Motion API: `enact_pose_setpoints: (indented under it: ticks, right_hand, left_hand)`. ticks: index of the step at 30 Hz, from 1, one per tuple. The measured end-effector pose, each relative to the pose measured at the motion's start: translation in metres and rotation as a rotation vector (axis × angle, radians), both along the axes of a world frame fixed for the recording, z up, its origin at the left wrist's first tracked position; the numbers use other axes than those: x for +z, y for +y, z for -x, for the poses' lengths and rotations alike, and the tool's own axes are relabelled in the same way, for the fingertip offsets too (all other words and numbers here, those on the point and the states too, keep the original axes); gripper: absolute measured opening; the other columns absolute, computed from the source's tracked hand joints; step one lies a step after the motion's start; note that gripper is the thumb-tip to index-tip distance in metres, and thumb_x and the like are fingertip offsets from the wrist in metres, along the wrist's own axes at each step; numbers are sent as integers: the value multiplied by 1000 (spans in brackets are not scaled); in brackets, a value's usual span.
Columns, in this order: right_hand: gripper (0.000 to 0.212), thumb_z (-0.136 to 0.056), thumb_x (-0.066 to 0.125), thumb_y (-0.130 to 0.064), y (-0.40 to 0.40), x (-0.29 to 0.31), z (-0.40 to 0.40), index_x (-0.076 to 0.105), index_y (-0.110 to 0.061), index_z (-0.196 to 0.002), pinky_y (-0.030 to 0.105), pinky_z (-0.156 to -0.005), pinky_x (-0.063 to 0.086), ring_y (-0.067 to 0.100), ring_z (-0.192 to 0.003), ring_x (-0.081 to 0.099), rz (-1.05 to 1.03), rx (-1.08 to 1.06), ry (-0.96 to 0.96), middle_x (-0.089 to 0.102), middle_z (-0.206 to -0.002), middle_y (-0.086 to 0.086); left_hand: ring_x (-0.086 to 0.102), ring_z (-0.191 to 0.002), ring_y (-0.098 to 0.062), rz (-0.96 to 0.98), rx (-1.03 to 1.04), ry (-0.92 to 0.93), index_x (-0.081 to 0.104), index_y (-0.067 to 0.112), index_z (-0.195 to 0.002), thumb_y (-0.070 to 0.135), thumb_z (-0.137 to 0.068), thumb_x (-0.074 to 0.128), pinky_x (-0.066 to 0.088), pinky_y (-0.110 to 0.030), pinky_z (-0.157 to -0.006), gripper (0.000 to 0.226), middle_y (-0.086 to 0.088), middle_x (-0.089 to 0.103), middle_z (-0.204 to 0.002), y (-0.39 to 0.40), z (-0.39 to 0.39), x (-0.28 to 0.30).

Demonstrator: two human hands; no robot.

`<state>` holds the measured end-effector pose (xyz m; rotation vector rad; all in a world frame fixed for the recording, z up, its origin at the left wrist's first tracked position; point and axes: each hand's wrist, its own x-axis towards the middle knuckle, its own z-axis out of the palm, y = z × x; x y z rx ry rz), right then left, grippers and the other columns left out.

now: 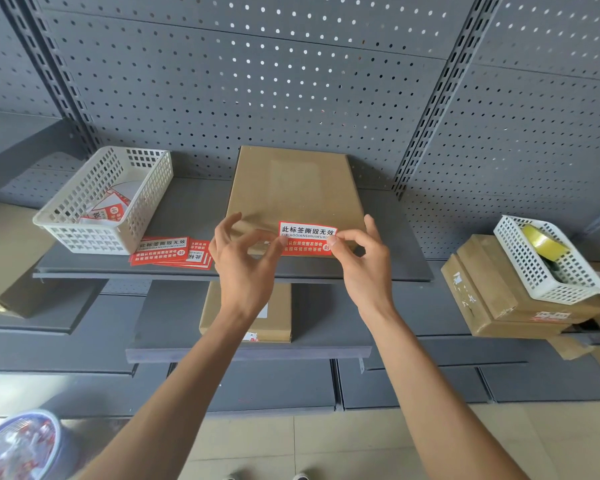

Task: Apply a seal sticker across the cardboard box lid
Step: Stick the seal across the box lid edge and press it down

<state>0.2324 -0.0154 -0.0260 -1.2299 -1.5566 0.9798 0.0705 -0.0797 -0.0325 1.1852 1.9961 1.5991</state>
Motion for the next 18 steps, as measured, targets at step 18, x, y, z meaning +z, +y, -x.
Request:
enact_pose_setpoints:
  ticks: [18]
  right_hand:
    - [11, -93, 68, -17, 25, 40, 13, 66, -19, -82, 43, -126, 14, 11, -155, 17, -183, 18, 29, 31, -163, 3]
  left_hand:
    - [39, -130, -19, -168, -18, 93, 71, 32, -76, 31, -86, 78, 27, -17, -109, 11, 11, 52, -138, 22, 9, 42]
